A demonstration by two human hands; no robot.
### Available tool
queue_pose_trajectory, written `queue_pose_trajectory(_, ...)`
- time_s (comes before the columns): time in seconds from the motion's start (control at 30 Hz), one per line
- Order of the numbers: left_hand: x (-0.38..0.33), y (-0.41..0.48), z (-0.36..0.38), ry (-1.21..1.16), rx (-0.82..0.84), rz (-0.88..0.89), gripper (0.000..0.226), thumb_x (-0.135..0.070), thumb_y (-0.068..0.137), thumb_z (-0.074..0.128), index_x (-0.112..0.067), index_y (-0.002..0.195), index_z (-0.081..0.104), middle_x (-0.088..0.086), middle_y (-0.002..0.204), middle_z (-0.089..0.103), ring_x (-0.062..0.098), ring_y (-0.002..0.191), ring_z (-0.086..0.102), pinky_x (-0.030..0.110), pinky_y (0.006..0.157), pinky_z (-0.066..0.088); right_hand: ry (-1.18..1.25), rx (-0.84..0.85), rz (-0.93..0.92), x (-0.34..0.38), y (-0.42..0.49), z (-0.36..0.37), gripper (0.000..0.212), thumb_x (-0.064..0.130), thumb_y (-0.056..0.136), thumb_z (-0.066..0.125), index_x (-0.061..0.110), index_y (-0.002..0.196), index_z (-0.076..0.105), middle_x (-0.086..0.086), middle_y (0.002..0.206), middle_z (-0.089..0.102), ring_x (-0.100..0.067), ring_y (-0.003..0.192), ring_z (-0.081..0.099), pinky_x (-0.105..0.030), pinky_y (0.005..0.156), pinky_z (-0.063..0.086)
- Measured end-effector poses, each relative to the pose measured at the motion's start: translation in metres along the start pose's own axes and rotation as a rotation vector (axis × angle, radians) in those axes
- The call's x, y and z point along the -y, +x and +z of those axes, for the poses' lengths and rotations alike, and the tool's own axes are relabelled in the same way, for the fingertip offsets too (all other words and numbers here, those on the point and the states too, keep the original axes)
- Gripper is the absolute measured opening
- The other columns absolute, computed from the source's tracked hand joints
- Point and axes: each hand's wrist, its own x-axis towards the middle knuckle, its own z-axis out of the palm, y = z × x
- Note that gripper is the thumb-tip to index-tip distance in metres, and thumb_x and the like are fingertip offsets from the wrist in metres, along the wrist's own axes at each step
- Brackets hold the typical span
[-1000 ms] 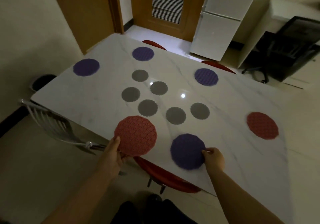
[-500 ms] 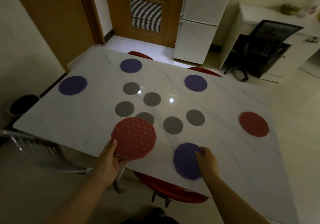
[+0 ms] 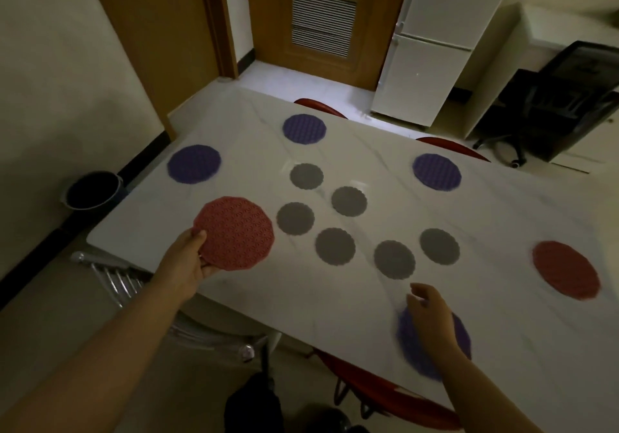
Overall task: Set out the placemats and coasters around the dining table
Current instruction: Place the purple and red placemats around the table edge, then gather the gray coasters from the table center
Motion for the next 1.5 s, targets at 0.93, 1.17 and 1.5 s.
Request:
queue_pose_trajectory(0.93, 0.012, 0.087, -0.029, 1.247, 0.073, 0.079, 0.051, -0.024, 0.09, 0.057, -0.006, 0.135, 0.043, 0.022, 0.129, 0.052, 0.038, 0.11, 0.055, 0.046, 0.091, 0.046, 0.094, -0.173, 0.17, 0.049, -0.043, 0.075, 0.028, 0.018, 0.092, 0.055, 0.017, 0.12, 0.053, -0.003, 0.104, 0.063, -0.018, 0.088, 0.062, -0.039, 0.081, 0.055)
queue_pose_trajectory(1.17, 0.008, 0.079, 0.004, 1.286, 0.193, 0.339, 0.054, -0.026, 0.094, 0.055, -0.015, 0.144, 0.037, 0.015, 0.146, 0.041, 0.032, 0.128, 0.045, 0.046, 0.103, 0.04, 0.03, -0.083, 0.056, 0.077, -0.014, 0.094, 0.029, 0.024, 0.091, 0.054, 0.022, 0.12, 0.053, 0.004, 0.109, 0.06, -0.004, 0.083, 0.055, -0.022, 0.071, 0.046)
queue_pose_trajectory(1.5, 0.009, 0.097, 0.061, 0.891, 0.209, 0.366, 0.045, -0.02, 0.097, 0.051, -0.022, 0.141, 0.041, 0.005, 0.146, 0.042, 0.02, 0.131, 0.04, 0.029, 0.105, 0.03, -0.119, 0.235, -0.18, 0.163, 0.094, 0.134, 0.041, 0.033, 0.088, 0.059, 0.023, 0.127, 0.049, 0.0, 0.124, 0.057, -0.013, 0.104, 0.054, -0.029, 0.088, 0.044)
